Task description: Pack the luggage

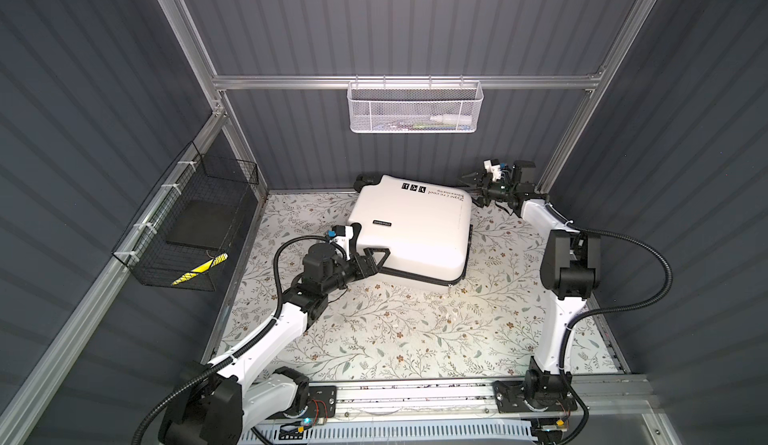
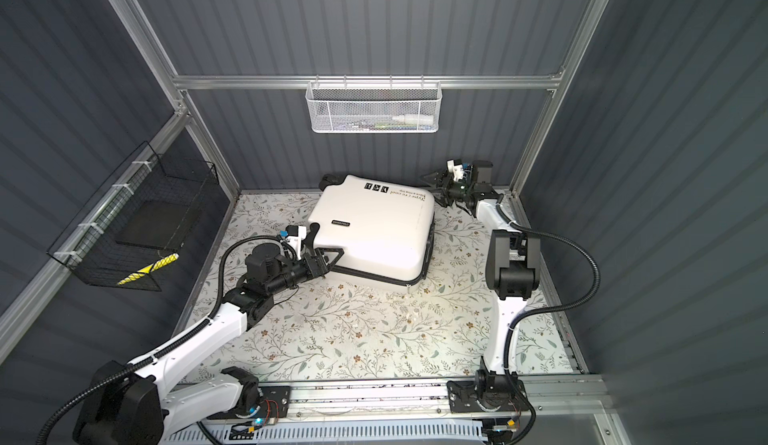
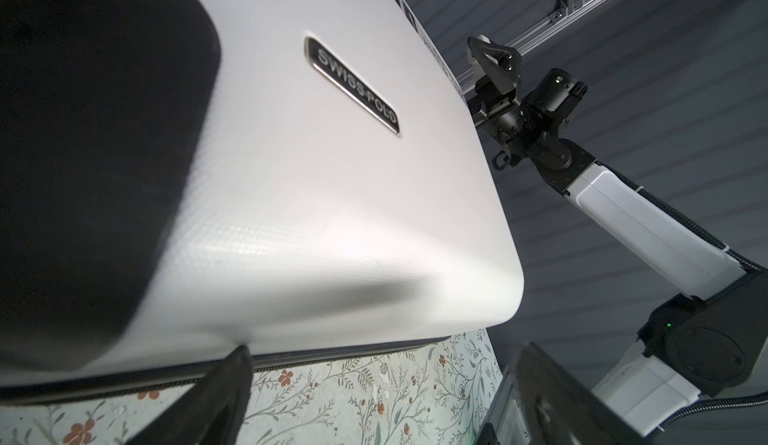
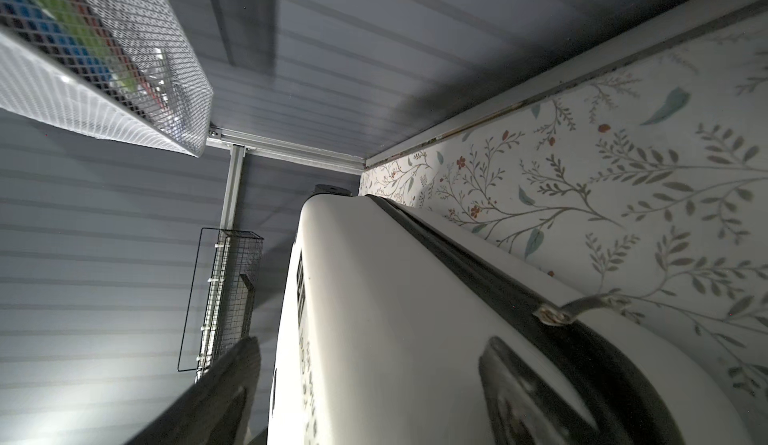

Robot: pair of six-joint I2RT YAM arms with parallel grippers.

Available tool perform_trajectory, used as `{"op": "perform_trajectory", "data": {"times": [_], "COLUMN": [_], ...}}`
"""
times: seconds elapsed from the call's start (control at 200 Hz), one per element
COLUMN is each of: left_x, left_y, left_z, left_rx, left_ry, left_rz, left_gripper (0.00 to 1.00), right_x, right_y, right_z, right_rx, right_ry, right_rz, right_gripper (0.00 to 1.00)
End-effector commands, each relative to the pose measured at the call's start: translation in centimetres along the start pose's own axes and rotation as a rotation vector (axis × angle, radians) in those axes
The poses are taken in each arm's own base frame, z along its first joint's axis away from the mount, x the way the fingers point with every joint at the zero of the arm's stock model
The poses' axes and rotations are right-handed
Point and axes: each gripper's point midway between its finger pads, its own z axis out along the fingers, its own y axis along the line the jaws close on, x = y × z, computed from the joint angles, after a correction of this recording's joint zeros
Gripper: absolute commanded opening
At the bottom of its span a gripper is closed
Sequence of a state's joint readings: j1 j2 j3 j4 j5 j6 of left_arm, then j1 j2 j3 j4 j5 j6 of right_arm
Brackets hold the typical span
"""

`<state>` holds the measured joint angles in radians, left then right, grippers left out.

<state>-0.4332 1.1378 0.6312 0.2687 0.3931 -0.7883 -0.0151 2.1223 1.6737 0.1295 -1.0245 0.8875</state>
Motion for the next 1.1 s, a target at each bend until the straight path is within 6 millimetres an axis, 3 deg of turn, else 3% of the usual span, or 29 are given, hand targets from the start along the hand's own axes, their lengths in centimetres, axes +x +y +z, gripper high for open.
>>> {"op": "perform_trajectory", "data": {"times": [0.0, 0.33, 0.53, 0.705, 0.9, 1.096], "left_x": [-3.7, -6.1, -6.6, -6.3, -6.3, -8.1], "left_y": [-2.3, -3.5, -4.0, -4.7, -4.6, -4.3], "left_z": [0.1, 0.1, 0.2, -0.2, -0.8, -2.0], "left_rx": [0.034, 0.031, 0.031, 0.042, 0.030, -0.009], "left_ry": [-0.097, -0.084, -0.053, -0.025, -0.002, -0.040], "left_rz": [0.096, 0.182, 0.226, 0.267, 0.298, 0.313], "left_gripper": [1.00, 1.00, 1.00, 1.00, 1.00, 1.00], "right_x": [4.9, 12.9, 19.7, 25.1, 27.0, 26.4], "right_y": [3.3, 3.5, 4.3, 5.3, 5.6, 4.2], "right_z": [1.4, 2.4, 3.1, 1.9, -1.2, -4.1], "right_rx": [-0.106, -0.163, -0.189, -0.194, -0.148, 0.084], "right_ry": [0.135, 0.183, 0.238, 0.256, 0.217, 0.143], "right_rz": [0.024, 0.048, 0.042, 0.022, -0.015, -0.118], "right_gripper": [0.83, 0.80, 0.77, 0.77, 0.78, 0.89]}}
